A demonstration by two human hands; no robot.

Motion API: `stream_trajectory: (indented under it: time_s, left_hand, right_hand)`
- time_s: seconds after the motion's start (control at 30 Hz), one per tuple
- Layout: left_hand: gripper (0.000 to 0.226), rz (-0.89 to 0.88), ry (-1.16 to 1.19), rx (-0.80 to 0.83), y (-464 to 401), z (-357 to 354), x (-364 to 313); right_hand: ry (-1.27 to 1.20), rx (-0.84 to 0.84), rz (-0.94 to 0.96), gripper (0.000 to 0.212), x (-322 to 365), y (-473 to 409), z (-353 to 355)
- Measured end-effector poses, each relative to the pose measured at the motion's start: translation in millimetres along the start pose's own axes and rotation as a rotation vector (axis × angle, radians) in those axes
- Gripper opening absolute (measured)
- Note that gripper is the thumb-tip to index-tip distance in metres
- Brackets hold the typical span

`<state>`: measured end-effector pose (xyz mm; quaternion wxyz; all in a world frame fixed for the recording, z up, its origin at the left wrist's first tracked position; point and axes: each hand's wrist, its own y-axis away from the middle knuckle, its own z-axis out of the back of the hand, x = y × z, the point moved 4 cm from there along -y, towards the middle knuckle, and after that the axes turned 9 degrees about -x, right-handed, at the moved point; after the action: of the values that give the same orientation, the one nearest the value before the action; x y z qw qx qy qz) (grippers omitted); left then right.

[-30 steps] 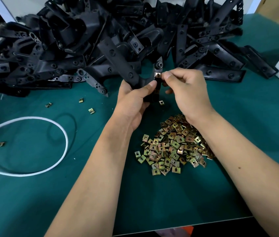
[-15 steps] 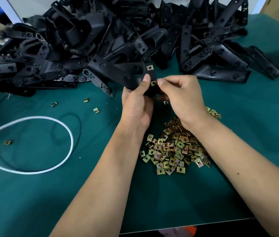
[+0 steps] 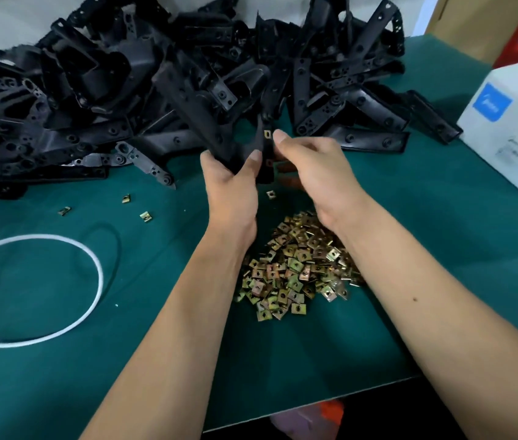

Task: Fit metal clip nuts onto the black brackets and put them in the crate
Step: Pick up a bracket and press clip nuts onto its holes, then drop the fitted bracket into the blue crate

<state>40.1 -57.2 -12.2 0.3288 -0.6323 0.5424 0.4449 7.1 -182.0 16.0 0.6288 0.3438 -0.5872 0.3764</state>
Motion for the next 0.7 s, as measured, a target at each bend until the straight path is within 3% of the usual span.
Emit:
stream_trajectory:
  time_s: [0.2,0.33,0.47,0.57,0.7]
  left_hand:
    - [0.043,-0.054,-0.204,0.306,70,-80,17]
    - [0.041,-0.050,-0.269,0.552,139,-156,35]
    - [0.028,-0.017,-0.365,0.782,229,-221,61]
    - [0.033,0.022,-0.467,0.967,305,-252,93]
    - [0.037,0.220,-0.711,1.209,386,-252,163]
  right_hand:
    - [-0.168,-0.266,0.096,0.009,14,11,82]
    - [-0.236,-0.531,0.132,0.014,16,39,191]
    - [-0.149,-0.805,0.160,0.012,6,103,324]
    - [-0.099,-0.991,0.024,0.017,-32,160,411]
    - [0.019,-1.152,-0.363,0.013,-120,227,489]
